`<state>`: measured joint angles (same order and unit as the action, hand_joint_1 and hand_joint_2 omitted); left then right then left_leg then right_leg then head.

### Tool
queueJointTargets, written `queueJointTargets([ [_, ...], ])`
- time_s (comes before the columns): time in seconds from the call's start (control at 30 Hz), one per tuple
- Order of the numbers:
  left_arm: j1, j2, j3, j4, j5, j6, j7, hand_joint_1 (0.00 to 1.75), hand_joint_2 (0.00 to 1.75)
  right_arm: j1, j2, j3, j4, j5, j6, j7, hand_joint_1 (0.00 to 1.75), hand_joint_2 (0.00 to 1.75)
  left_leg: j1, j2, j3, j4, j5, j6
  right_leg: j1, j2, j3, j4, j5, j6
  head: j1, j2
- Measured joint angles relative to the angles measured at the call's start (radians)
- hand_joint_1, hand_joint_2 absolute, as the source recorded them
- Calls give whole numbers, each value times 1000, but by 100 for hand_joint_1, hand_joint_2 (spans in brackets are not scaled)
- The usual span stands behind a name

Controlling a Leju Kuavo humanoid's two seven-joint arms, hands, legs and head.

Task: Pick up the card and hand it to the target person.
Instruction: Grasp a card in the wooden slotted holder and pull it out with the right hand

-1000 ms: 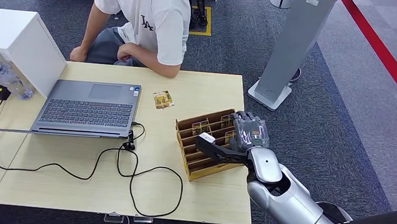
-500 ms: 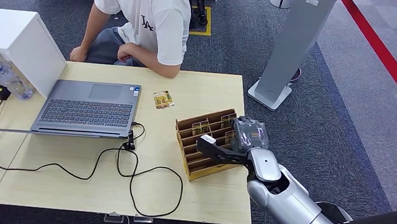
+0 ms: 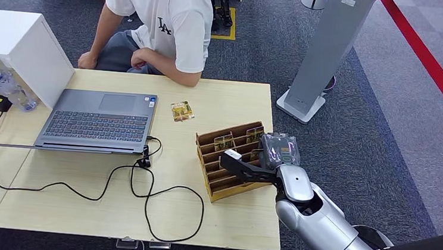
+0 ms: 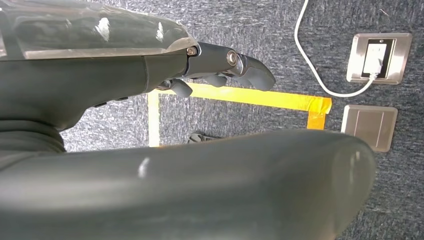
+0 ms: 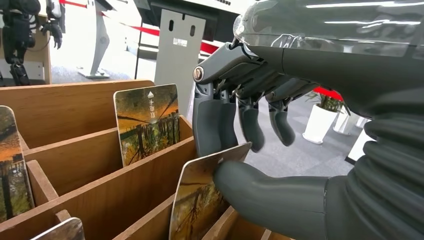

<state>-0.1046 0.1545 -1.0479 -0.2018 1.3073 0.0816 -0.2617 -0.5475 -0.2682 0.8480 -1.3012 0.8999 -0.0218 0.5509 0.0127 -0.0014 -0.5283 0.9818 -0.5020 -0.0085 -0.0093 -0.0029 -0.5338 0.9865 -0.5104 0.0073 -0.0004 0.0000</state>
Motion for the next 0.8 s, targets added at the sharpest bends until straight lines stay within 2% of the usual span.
queueJointTargets([
  [0.33, 0, 0, 0, 0, 0, 0, 0, 0, 0, -2, 5, 0, 3, -17, -2, -11, 138, 175, 0, 0, 1, 0, 0, 0, 0, 0, 1, 0, 0, 0, 0, 0],
  [0.47, 0, 0, 0, 0, 0, 0, 0, 0, 0, -3, 6, 0, 7, -27, -2, -17, 171, 175, 0, 0, 1, 0, 0, 0, 0, 0, 1, 0, 0, 0, 0, 0],
  [0.73, 0, 0, 0, 0, 0, 0, 0, 0, 0, -3, 13, 1, 17, -34, -5, -23, 175, 175, 0, 0, 2, 0, 0, 0, 0, 0, 1, 0, 0, 0, 0, 0],
  [0.8, 0, 0, 0, 0, 0, 0, 0, 0, 87, -3, 15, 1, 19, -34, -5, -23, 175, 175, 0, 0, 2, 0, 0, 0, 0, 0, 1, 0, 0, 0, 0, 0],
])
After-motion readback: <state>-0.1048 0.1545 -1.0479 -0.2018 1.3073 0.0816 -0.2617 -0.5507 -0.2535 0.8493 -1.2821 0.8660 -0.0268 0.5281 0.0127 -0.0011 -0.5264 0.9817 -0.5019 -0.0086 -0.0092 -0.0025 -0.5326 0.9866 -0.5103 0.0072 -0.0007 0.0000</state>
